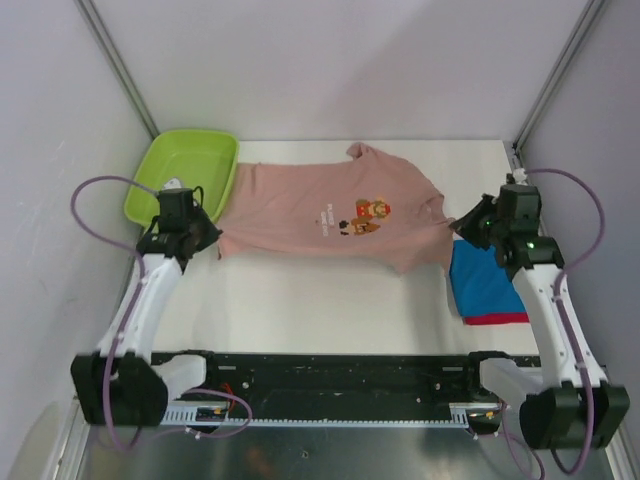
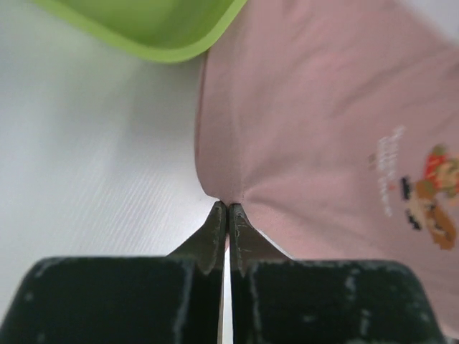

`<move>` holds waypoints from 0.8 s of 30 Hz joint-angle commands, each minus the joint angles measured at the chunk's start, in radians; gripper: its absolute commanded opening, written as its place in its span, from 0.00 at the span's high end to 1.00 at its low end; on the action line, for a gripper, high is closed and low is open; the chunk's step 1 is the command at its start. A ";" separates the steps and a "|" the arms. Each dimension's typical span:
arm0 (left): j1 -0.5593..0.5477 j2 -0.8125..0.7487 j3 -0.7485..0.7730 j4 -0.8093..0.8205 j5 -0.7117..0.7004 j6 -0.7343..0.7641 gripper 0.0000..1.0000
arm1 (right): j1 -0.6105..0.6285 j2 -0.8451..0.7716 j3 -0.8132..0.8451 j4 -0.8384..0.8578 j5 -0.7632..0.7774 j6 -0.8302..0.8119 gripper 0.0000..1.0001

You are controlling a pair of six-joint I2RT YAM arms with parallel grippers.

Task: Fold and stack the t-shirts
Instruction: Flatten out the tshirt

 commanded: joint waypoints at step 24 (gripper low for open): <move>0.010 -0.027 0.654 0.058 0.087 -0.065 1.00 | -0.008 -0.114 0.515 0.297 0.193 0.029 1.00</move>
